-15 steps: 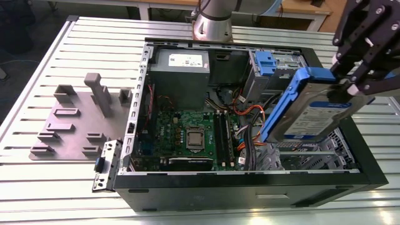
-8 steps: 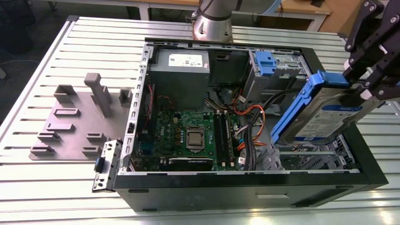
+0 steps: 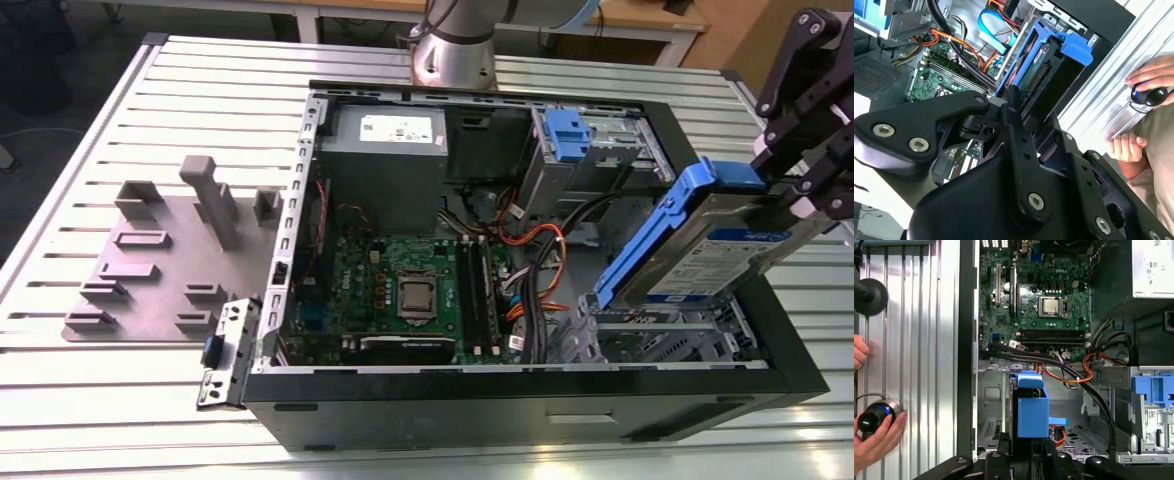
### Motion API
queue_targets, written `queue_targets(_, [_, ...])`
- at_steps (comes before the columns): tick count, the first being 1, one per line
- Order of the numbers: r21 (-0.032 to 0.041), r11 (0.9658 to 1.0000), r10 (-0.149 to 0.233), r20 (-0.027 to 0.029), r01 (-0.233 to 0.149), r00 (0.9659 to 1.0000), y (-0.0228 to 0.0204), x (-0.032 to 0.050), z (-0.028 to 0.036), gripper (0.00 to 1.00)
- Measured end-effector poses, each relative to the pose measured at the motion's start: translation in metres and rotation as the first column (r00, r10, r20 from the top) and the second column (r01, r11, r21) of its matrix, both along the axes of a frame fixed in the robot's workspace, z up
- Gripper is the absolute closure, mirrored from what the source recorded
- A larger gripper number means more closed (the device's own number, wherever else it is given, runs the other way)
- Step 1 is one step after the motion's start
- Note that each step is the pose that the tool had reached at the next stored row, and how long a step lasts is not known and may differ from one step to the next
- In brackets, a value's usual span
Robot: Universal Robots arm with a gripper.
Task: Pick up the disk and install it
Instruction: 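Pick up the disk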
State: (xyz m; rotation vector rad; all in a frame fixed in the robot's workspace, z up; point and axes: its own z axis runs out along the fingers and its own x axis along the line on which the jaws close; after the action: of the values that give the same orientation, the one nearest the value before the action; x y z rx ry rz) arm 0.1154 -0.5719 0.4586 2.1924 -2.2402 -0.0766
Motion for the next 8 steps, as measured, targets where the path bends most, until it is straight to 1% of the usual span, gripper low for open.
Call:
queue_targets(3, [-0.0003,1.0000,0.000,0.0000,0.000,1.0000,0.0000,0.0002,0.0000,0.65])
queue_targets(8, [-0.0006,0.9998,0.017,0.0000,-0.017,0.9999,0.0000,0.0013,-0.0029,0.65])
